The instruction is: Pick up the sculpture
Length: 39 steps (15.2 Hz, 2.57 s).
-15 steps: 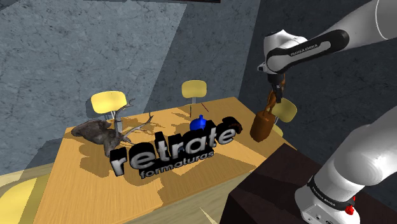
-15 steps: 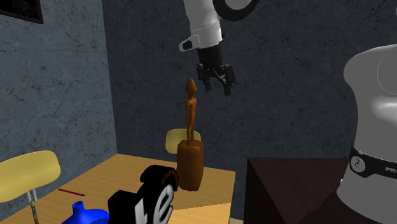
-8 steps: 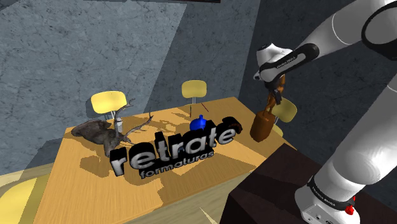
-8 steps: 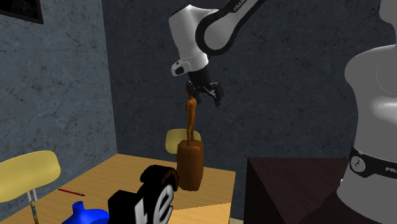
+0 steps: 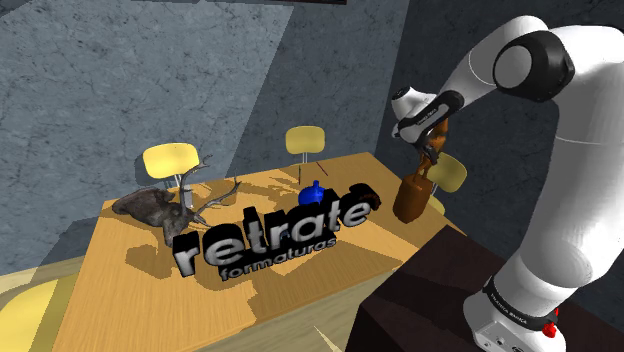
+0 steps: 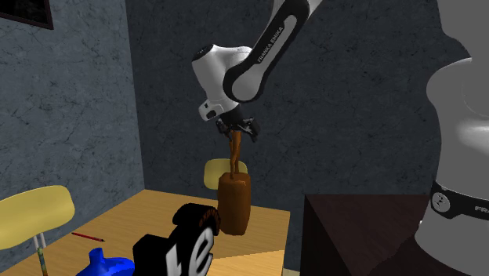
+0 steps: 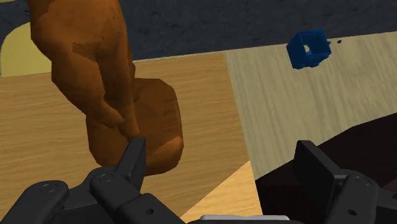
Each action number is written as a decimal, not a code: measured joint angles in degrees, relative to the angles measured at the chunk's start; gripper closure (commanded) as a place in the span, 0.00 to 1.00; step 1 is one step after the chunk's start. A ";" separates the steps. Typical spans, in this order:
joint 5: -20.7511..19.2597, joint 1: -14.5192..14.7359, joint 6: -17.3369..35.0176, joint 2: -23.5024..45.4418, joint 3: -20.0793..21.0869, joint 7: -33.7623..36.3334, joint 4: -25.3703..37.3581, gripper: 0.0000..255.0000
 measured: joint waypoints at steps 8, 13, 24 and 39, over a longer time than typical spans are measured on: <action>-4.78 -2.93 4.70 16.51 -0.10 -7.55 12.83 0.00; -5.18 -3.43 6.48 20.23 0.01 -6.68 14.51 0.00; -5.43 -3.53 7.65 21.67 0.03 -5.75 14.90 1.00; -4.64 -2.97 3.01 15.00 -0.11 -9.83 13.53 1.00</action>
